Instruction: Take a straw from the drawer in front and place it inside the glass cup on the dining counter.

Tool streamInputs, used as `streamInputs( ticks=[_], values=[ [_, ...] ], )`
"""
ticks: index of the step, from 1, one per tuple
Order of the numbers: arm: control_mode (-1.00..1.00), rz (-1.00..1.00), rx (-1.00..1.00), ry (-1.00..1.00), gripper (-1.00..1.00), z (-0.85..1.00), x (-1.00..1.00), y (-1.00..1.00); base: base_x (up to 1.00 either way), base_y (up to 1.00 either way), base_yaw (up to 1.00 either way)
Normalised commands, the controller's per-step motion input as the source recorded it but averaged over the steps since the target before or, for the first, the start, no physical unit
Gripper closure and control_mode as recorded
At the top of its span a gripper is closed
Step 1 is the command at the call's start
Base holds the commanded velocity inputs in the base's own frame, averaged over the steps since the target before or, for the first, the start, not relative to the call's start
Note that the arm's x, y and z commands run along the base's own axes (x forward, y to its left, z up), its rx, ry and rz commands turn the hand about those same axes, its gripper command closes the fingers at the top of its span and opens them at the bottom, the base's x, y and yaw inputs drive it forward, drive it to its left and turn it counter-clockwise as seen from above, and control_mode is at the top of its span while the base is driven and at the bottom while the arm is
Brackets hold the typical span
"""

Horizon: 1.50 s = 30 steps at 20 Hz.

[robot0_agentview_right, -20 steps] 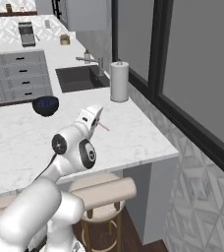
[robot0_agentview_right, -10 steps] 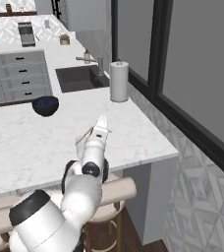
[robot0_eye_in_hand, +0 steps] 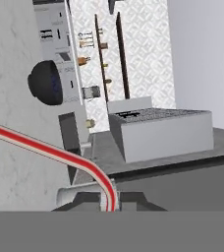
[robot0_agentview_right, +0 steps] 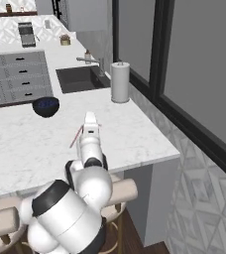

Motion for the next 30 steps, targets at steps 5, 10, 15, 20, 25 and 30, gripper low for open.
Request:
streamInputs(
  ticks=[5,10,15,20,25,30],
  values=[
    [-1.00,0.20,-0.09,-0.02,1.00,0.31,0.30,0.00,0.00,0.00,0.00],
    [-1.00,0.10,0.00,-0.01,1.00,0.30,0.42,-0.17,0.00,0.00,0.00],
    [-1.00,0.05,0.00,0.00,1.00,0.08,0.31,-0.22,0.00,0.00,0.00],
    [-1.00,0.00,0.02,0.00,1.00,-0.12,0.10,-0.18,0.00,0.00,0.00],
    [-1.00,0.00,0.06,0.00,1.00,-0.29,0.07,-0.23,0.00,0.00,0.00],
    [-1.00,0.00,0.01,0.00,1.00,-0.39,0.02,-0.11,0.00,0.00,0.00]
  ],
)
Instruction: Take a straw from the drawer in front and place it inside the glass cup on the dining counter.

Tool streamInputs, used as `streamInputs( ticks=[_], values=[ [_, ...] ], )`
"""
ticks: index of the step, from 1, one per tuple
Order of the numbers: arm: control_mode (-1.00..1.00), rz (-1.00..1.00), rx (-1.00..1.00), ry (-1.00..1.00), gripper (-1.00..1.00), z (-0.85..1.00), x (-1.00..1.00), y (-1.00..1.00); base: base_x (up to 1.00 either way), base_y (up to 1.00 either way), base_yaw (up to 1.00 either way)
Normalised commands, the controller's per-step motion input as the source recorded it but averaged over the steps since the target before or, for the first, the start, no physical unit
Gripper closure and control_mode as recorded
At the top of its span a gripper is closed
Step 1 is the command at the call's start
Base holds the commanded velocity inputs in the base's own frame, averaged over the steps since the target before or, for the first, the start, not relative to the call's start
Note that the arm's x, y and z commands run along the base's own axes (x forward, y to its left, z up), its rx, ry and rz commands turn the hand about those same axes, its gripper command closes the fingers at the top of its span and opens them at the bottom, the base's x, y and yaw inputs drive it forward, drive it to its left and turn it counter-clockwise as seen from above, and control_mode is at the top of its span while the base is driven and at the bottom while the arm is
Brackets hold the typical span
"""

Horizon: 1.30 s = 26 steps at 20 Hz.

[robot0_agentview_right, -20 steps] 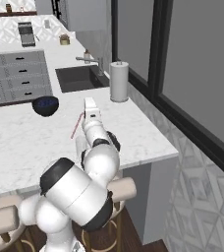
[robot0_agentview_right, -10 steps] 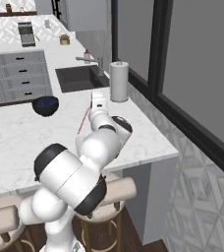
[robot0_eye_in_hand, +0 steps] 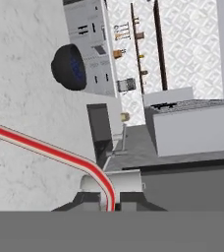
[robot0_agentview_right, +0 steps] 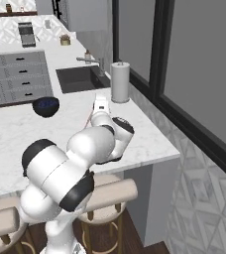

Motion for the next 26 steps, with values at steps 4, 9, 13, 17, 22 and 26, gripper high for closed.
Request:
streamInputs(
  ticks=[4,9,13,17,22,26],
  values=[
    [-1.00,0.01,0.00,0.00,1.00,-0.37,0.00,0.00,0.00,0.00,0.00],
    [-1.00,0.06,0.00,0.00,1.00,-0.08,0.01,0.00,0.00,0.00,0.00],
    [-1.00,0.06,0.00,0.00,1.00,0.00,0.03,0.00,0.00,0.00,0.00],
    [-1.00,0.08,0.01,0.00,1.00,-0.04,0.09,-0.04,0.00,0.00,0.00],
    [-1.00,0.09,0.03,-0.01,1.00,-0.06,0.15,-0.12,0.00,0.00,0.00],
    [-1.00,0.12,0.10,-0.02,1.00,0.00,0.25,-0.39,0.00,0.00,0.00]
  ],
)
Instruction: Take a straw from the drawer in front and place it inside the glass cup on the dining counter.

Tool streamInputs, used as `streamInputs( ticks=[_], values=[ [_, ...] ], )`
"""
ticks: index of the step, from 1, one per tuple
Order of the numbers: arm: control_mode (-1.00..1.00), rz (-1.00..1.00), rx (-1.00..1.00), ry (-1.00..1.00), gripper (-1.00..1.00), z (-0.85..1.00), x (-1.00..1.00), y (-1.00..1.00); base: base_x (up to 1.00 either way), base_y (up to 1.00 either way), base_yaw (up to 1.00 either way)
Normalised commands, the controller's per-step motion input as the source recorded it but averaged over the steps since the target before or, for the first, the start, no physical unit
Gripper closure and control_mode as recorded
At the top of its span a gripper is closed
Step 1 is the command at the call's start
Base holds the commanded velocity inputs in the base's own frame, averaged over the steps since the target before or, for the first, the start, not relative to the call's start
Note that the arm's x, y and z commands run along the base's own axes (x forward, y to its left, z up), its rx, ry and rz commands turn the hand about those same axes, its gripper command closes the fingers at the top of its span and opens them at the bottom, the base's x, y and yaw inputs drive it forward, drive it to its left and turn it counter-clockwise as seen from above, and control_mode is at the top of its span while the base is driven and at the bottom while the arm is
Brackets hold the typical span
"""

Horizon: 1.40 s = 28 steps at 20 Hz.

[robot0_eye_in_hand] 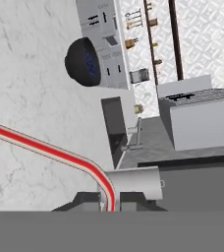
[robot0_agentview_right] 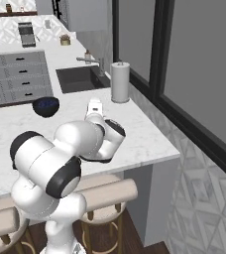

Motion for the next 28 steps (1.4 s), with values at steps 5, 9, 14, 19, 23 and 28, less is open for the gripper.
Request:
streamInputs(
  ticks=[5,9,14,19,23,28],
  values=[
    [-1.00,0.11,0.15,-0.04,1.00,0.00,0.23,-0.56,0.00,0.00,0.00],
    [-1.00,0.10,0.06,-0.13,1.00,-0.22,0.02,-0.48,0.00,0.00,0.00],
    [-1.00,0.11,0.00,-0.23,1.00,-0.33,-0.06,-0.19,0.00,0.00,0.00],
    [-1.00,0.09,0.00,-0.28,1.00,-0.12,-0.20,-0.04,0.00,0.00,0.00],
    [-1.00,0.10,0.00,-0.23,1.00,-0.10,-0.36,0.00,0.00,0.00,0.00],
    [-1.00,0.10,0.00,-0.09,1.00,-0.22,-0.15,-0.10,0.00,0.00,0.00]
  ],
)
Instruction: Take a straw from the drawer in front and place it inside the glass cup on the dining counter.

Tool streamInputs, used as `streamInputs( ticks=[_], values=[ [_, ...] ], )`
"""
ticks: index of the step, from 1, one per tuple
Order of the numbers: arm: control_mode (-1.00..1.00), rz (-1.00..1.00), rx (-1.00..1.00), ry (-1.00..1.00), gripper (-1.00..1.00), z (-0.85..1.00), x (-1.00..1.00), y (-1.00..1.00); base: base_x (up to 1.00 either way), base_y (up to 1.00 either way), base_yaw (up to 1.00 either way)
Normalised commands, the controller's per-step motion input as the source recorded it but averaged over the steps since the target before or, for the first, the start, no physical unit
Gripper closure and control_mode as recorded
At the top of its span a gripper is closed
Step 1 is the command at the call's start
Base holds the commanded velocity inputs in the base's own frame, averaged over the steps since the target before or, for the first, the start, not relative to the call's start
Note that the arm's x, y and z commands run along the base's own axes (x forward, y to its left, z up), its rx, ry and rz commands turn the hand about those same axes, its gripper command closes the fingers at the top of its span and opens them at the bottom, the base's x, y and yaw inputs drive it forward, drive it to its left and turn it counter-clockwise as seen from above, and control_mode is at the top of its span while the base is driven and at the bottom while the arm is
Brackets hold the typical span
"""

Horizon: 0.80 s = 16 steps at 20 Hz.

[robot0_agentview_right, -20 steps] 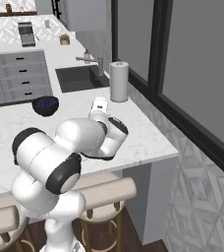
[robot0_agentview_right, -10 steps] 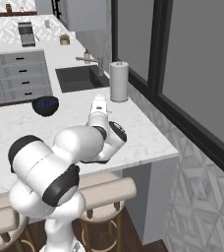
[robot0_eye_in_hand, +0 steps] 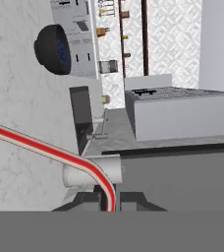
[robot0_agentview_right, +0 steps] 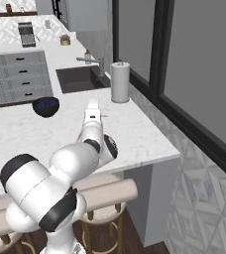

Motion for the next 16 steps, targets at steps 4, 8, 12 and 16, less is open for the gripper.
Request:
streamInputs(
  ticks=[4,8,12,16],
  values=[
    [-1.00,0.12,0.00,-0.01,1.00,-0.15,0.00,-0.09,0.00,0.00,0.00],
    [-1.00,0.14,0.00,-0.01,1.00,-0.06,0.09,-0.13,0.00,0.00,0.00],
    [-1.00,0.12,0.00,-0.04,1.00,-0.04,0.11,-0.20,0.00,0.00,0.00],
    [-1.00,0.13,0.02,-0.04,1.00,0.00,0.22,-0.31,0.00,0.00,0.00]
  ],
)
